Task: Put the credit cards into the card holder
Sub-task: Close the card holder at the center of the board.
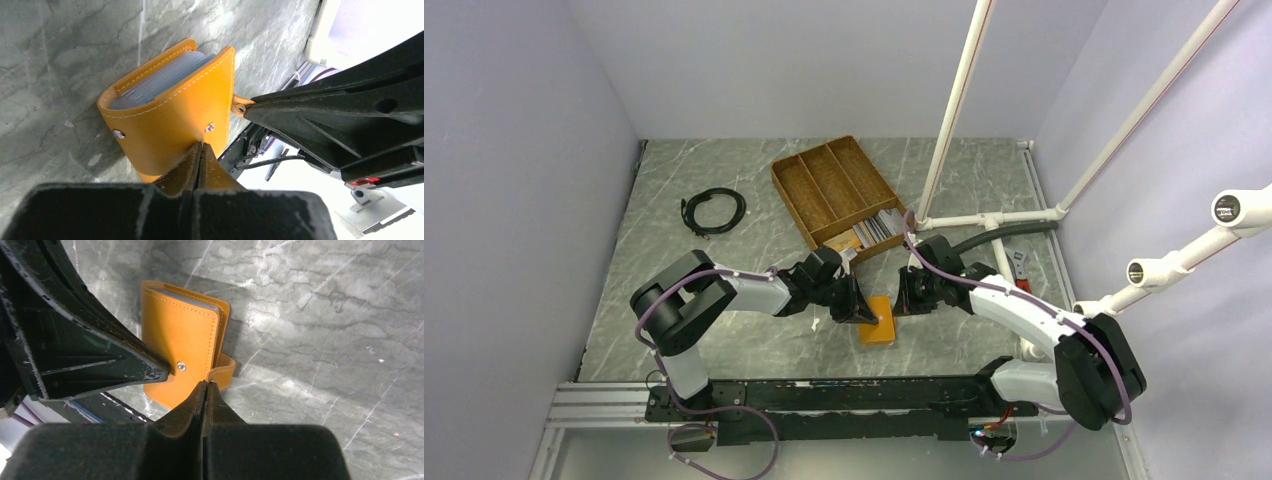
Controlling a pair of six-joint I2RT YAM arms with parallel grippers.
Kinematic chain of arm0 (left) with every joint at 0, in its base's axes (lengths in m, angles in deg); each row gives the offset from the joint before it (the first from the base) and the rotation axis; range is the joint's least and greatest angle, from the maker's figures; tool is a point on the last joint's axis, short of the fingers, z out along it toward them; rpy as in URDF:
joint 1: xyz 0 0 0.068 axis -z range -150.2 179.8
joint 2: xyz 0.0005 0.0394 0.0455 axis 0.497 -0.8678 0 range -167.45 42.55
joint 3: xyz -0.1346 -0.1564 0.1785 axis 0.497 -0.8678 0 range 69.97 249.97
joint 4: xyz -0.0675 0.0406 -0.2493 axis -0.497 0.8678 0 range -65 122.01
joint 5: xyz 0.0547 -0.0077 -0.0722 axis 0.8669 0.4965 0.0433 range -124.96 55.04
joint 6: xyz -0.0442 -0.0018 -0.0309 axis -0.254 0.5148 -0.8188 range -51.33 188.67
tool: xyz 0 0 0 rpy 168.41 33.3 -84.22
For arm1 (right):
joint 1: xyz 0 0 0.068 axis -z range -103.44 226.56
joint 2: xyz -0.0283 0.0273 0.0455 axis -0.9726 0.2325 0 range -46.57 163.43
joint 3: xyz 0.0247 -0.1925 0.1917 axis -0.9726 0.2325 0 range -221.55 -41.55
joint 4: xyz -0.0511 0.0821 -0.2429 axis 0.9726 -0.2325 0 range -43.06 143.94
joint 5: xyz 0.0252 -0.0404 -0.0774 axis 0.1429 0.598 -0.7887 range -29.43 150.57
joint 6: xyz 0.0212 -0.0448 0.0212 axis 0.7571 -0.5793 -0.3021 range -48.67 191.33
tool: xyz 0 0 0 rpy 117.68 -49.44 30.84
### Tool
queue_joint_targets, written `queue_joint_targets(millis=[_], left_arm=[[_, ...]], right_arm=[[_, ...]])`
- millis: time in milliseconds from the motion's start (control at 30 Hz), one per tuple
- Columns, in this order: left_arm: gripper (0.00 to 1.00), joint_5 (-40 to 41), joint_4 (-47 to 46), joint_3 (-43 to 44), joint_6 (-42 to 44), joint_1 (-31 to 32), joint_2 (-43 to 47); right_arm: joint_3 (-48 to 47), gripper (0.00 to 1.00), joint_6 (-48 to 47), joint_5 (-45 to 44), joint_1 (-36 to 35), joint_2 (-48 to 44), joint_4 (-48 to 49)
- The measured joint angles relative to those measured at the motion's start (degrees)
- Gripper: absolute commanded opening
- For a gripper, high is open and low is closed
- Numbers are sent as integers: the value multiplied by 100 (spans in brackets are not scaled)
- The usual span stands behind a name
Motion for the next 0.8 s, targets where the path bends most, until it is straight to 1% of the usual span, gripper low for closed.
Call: queue_joint_targets(millis=[233,433,800], left_arm=[[0,2,7,0,-2,0,0],[0,2,20,0,0,0,0],[0,2,17,0,-4,0,0]], right_arm=[[127,0,140,181,11,-284,195],[304,0,212,507,105,-319,470],[426,0,328,1038,175,155,1049]])
